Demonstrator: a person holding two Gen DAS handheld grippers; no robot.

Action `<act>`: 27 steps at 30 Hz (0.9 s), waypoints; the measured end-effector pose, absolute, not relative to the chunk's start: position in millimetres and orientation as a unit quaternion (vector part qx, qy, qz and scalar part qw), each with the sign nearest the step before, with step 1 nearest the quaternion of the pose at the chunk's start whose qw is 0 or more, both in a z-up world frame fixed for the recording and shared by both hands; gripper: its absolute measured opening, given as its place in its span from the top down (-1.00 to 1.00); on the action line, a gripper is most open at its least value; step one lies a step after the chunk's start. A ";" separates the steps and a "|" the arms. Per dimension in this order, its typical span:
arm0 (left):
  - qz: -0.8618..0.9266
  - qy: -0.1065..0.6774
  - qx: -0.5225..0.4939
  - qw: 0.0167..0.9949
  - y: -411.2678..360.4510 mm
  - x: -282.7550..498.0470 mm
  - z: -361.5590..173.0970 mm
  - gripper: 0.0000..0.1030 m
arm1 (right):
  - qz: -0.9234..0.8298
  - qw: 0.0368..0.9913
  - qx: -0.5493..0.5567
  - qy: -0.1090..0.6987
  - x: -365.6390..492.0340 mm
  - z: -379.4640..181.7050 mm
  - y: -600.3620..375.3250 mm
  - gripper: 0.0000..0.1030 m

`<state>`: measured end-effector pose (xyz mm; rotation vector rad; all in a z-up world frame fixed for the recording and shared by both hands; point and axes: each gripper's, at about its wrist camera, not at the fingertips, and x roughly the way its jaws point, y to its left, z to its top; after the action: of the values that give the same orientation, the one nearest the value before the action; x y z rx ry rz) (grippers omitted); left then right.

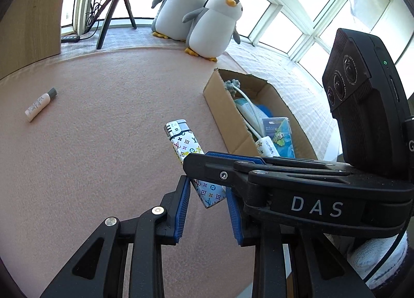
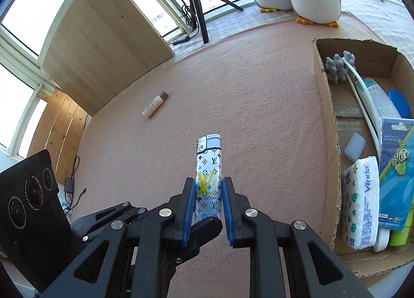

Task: Organize objects
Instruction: 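Carry the lighter with the right tool into the box and release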

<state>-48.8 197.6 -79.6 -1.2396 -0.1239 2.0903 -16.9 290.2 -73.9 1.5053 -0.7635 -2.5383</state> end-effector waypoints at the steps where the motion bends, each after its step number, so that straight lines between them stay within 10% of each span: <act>1: 0.805 -0.045 -0.475 0.353 206.0 -49.4 -76.2 0.40 | -0.834 0.041 0.489 -0.253 -14.8 -71.1 297.4 0.63; 20: 0.789 0.001 -0.461 0.407 327.8 -77.4 -71.8 0.40 | -0.841 -0.027 0.462 -0.279 -7.7 -66.7 401.0 0.61; 24: 0.794 0.005 -0.458 0.399 329.1 -81.7 -71.3 -0.01 | -0.843 -0.035 0.455 -0.285 -7.4 -66.9 408.8 0.02; 27: 0.796 0.009 -0.460 0.394 325.2 -82.4 -73.0 -0.02 | -0.844 -0.039 0.454 -0.282 -7.8 -65.7 409.0 -0.04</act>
<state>-82.4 325.2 -73.0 -1.1660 0.0220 2.0185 -7.8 409.0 -65.7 1.4621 -0.9084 -2.7198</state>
